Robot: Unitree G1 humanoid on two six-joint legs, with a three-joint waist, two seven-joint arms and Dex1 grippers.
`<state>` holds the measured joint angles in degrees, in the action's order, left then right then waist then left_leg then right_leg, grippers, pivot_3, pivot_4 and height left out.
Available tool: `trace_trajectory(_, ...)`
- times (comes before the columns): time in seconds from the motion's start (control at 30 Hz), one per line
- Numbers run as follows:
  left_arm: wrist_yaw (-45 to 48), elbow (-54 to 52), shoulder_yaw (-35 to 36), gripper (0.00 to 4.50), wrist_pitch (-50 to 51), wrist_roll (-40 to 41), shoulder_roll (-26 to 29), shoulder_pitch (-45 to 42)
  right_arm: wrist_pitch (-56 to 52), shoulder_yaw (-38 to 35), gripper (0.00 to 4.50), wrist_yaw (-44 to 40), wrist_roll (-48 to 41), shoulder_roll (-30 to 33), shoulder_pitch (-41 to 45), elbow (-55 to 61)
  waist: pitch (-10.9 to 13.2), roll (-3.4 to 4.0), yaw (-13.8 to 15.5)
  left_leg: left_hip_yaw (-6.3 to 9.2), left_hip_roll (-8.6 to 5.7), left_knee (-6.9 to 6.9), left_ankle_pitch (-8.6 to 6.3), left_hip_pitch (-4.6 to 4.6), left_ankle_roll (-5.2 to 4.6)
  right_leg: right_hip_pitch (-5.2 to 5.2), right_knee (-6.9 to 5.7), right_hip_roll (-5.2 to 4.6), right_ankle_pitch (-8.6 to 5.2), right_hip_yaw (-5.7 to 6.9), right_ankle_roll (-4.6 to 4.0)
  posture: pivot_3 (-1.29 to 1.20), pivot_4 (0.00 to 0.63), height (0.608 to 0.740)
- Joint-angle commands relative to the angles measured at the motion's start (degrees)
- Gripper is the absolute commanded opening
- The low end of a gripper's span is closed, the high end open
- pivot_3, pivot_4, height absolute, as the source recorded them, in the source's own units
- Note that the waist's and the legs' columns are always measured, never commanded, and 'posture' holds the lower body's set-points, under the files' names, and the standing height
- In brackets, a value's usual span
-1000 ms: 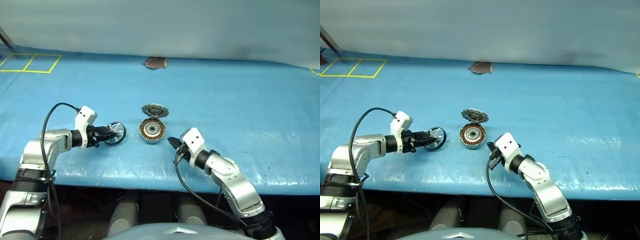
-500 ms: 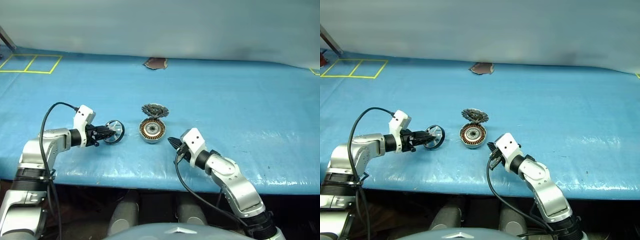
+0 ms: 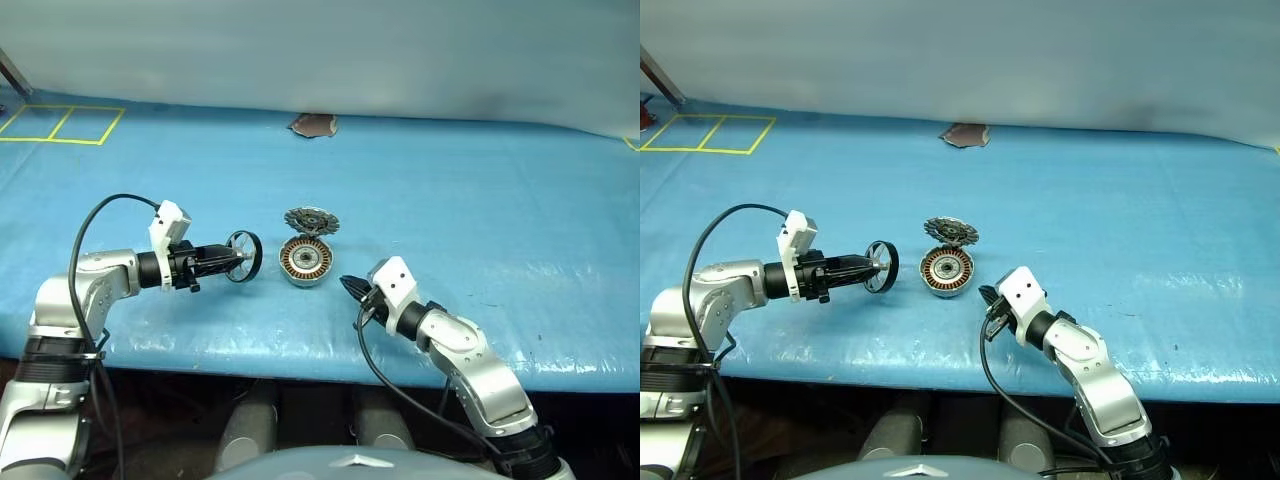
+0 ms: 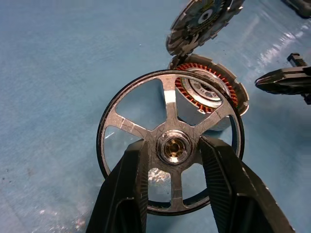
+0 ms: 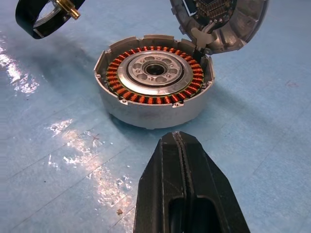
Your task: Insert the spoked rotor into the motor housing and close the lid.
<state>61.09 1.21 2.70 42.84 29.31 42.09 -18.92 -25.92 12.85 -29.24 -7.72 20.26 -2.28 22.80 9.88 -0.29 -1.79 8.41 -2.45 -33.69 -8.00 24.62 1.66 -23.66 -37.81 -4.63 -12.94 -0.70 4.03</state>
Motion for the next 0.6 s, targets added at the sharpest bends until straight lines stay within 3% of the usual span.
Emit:
trace_trajectory(0.03, 2.57, -2.96, -1.09, 1.52, -1.16, 0.31, 1.46, -3.49, 2.16, -1.47, 0.00, -0.49, -1.09, 0.27, -0.40, 1.51, 0.00, 0.00, 0.04, 0.00, 0.00, -0.02, 0.00, 0.00, 0.00, 0.01, 0.00, 0.01, 0.00, 0.00, 0.00, 0.00, 0.150, 0.740)
trace_trajectory(0.6, 9.30, 8.36, -16.84, 1.52, -5.82, -8.76, -3.99, -20.20, 4.46, -1.32, 0.00, 0.33, -0.60, -0.43, -2.90, 2.77, 0.06, -0.09, 0.09, -0.09, -0.08, -0.10, -0.01, 0.03, 0.00, 0.01, -0.01, 0.16, 0.01, 0.00, 0.01, 0.00, 0.150, 0.740)
